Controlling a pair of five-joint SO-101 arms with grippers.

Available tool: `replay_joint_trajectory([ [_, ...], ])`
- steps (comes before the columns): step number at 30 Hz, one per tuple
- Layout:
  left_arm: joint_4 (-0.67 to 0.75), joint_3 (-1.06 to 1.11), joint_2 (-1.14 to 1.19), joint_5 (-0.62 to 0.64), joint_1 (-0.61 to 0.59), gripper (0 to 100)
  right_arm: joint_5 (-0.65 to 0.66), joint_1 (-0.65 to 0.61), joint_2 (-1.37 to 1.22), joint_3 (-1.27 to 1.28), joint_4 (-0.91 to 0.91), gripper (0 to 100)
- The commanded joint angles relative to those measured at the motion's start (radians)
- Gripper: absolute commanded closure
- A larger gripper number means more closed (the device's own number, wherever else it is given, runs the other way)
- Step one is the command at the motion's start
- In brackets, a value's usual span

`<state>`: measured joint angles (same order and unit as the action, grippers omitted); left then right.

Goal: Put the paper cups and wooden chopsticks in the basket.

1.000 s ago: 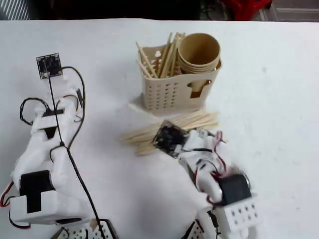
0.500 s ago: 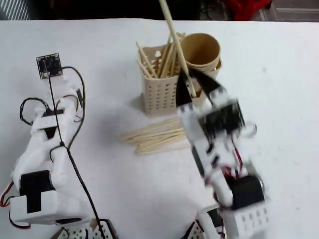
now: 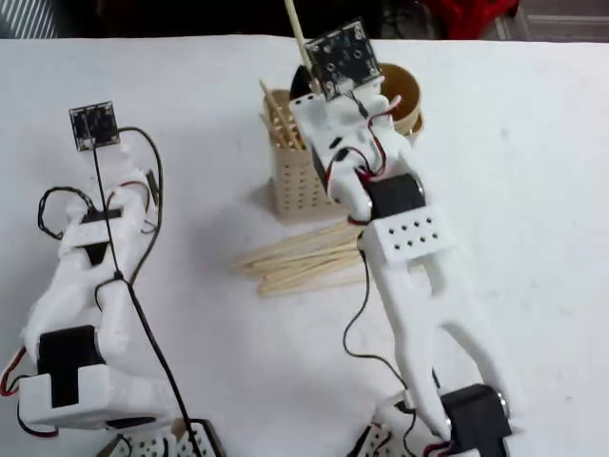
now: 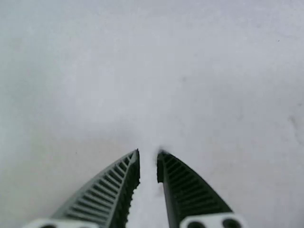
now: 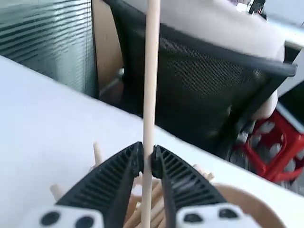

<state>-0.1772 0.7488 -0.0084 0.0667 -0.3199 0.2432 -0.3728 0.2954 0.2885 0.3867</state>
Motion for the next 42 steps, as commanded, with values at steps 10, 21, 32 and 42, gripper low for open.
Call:
replay_joint_trajectory([
  [10, 0.003, -0.055, -0.007, 0.003, 0.008, 92, 0.003, 0.008, 0.125, 0.411, -0.481, 98.1],
  [21, 0.003, -0.052, -0.007, 0.003, 0.010, 92, 0.003, 0.012, 0.136, 0.404, -0.430, 82.7],
  [32, 0.003, -0.054, -0.005, 0.003, 0.010, 91, -0.003, 0.002, 0.381, 0.404, -0.150, 89.3],
  [42, 0.003, -0.052, -0.005, 0.003, 0.010, 91, 0.029, 0.005, 0.700, 0.313, 0.616, 89.2],
])
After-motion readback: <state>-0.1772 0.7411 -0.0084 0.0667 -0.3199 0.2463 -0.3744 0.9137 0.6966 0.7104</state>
